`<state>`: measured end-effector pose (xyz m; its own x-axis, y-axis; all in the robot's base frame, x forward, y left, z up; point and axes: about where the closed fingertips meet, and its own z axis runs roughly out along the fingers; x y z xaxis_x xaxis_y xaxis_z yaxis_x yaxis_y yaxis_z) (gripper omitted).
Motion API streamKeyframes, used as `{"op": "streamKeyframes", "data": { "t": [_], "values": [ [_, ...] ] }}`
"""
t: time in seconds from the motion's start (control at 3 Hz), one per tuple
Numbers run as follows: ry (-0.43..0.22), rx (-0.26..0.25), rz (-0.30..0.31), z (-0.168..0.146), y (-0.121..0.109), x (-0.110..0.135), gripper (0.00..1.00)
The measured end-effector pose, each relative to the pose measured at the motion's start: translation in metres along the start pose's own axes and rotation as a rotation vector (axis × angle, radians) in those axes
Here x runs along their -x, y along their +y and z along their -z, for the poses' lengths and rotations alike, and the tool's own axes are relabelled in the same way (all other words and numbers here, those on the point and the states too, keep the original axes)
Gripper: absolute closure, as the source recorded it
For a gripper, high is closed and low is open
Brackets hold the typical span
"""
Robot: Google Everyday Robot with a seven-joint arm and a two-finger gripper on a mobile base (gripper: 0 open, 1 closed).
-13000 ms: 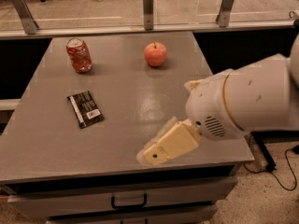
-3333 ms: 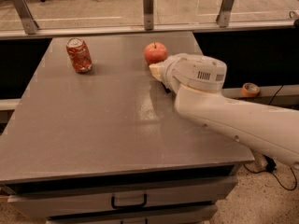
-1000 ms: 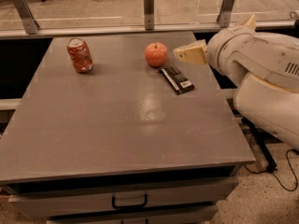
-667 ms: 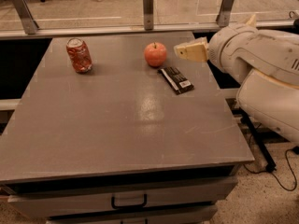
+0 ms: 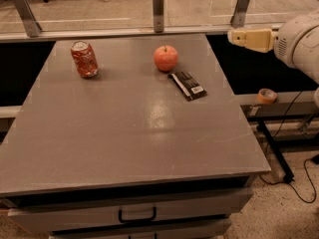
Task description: Move rxbar chocolate near apple
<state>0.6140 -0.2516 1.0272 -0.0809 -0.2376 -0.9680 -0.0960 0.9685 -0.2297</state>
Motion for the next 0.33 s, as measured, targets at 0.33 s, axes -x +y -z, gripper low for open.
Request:
{"op": "streamKeyframes", "data": {
  "t": [0.33],
  "values": [
    [-0.008,0.004,0.002,0.0012,-0.0014,0.0031,0.00]
  ]
}}
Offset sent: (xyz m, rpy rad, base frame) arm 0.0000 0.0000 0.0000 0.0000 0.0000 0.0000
